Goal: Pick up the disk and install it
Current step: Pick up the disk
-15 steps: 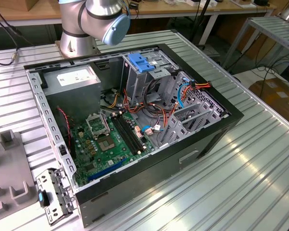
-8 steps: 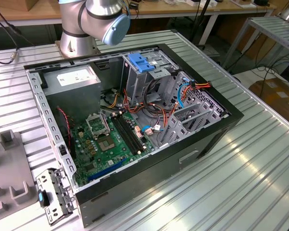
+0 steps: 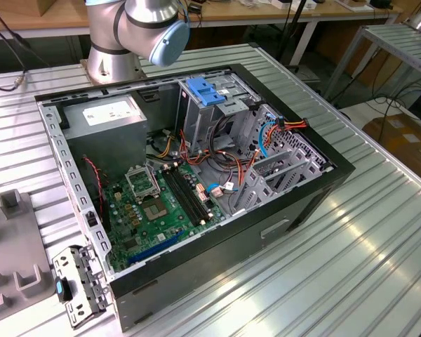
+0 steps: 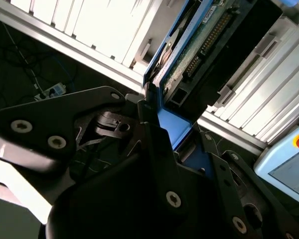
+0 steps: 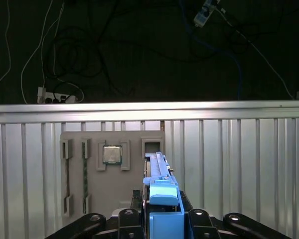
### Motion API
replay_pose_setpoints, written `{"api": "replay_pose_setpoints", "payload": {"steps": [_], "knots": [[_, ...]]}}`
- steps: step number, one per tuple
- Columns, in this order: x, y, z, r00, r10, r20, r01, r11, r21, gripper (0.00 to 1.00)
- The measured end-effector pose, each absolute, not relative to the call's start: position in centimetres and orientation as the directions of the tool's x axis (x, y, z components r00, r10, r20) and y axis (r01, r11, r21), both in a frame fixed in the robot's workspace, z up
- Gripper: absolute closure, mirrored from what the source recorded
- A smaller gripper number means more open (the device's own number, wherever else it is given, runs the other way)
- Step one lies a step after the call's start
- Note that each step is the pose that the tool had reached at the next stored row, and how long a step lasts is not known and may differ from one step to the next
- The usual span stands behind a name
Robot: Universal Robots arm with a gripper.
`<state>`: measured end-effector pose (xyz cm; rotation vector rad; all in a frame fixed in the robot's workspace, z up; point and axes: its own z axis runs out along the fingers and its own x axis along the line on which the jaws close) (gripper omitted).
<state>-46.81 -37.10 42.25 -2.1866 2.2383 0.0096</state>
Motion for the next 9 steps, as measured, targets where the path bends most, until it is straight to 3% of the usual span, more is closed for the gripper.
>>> {"api": "replay_pose_setpoints", "payload": {"steps": [9], "knots": [[-46.7, -37.1, 43.6, -0.023, -1.000, -0.013, -1.000, 0.023, -0.004, 0.63]]}}
